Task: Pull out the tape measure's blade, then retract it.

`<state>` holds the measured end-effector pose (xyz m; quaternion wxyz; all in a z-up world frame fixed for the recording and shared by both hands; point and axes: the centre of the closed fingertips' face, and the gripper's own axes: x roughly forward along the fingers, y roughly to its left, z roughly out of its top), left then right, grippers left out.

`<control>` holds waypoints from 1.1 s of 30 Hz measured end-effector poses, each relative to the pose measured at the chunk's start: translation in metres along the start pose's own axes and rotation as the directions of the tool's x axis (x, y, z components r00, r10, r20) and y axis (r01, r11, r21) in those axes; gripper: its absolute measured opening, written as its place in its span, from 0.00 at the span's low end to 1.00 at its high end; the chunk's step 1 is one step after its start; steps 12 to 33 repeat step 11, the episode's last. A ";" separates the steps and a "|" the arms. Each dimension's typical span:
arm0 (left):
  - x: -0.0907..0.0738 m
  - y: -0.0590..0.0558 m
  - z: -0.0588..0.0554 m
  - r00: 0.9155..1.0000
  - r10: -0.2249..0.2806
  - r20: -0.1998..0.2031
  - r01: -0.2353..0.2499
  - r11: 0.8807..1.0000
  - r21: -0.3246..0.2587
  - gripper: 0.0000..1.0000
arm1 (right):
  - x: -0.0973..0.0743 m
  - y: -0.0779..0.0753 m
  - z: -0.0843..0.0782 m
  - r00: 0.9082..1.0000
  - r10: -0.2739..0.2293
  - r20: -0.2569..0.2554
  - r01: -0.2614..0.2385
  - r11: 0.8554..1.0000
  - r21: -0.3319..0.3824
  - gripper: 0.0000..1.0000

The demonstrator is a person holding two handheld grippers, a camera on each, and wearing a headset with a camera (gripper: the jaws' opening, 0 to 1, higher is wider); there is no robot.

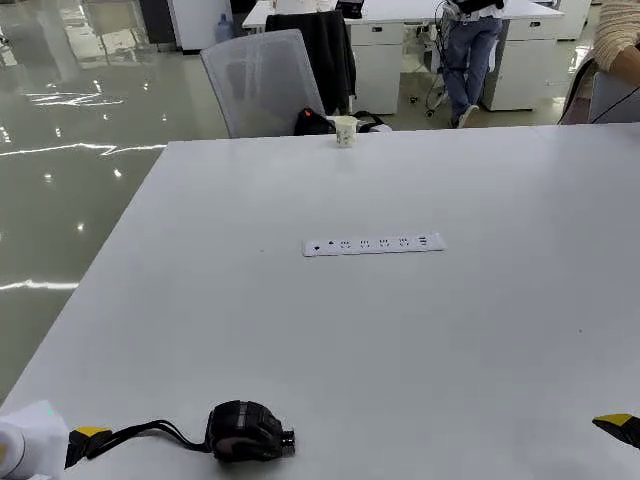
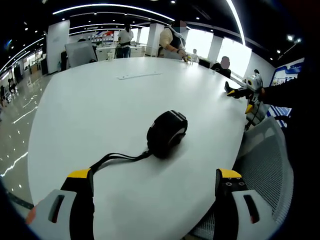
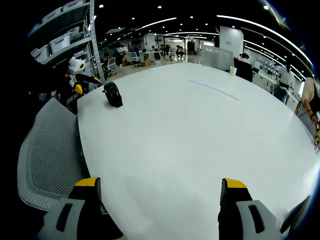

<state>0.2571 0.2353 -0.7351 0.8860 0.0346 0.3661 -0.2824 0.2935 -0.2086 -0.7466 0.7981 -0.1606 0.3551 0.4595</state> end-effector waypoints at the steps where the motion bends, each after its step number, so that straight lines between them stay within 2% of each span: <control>1: 0.000 0.000 0.000 1.000 0.000 -0.003 0.000 1.000 -0.001 0.99 | 0.000 0.000 0.000 1.000 0.000 0.001 0.000 1.000 0.001 0.99; 7: 0.000 0.006 -0.001 1.000 0.024 -0.005 -0.024 1.000 0.020 0.99 | -0.001 0.000 -0.002 1.000 -0.002 -0.002 0.002 1.000 0.003 0.99; 33: -0.002 0.005 -0.001 1.000 0.028 -0.005 -0.028 0.999 0.021 0.99 | -0.001 -0.003 0.000 1.000 -0.003 -0.007 0.003 1.000 -0.006 0.99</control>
